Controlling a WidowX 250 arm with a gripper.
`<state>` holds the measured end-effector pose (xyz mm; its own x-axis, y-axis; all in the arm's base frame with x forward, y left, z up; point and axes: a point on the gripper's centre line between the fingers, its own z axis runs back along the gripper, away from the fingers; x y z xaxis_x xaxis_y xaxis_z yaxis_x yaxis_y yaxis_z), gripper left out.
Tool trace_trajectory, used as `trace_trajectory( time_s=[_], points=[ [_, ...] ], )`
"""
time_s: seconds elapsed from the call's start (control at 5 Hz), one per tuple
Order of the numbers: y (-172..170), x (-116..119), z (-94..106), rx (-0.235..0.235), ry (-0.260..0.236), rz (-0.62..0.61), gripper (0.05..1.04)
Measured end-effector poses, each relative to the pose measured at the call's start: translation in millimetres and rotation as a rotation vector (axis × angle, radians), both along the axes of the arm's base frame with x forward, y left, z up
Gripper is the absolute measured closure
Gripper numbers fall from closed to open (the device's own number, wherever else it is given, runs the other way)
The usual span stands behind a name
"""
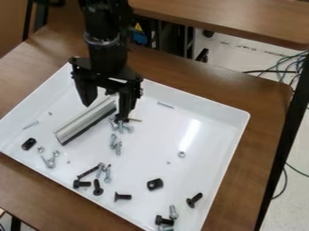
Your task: Sweep into pile
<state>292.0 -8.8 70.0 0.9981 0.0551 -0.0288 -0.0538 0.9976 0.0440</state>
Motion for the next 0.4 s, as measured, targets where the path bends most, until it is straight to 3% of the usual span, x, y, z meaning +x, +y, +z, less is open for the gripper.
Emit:
trace_trajectory(
  time_s=[0.2, 0.4],
  points=[
    [0.7, -4.0, -6.1, 0.001, 0.025, -0.003, 0.084],
    [5.5, -5.3, -7.8, 0.009, 0.037, -0.11, 0.084]
  ],
)
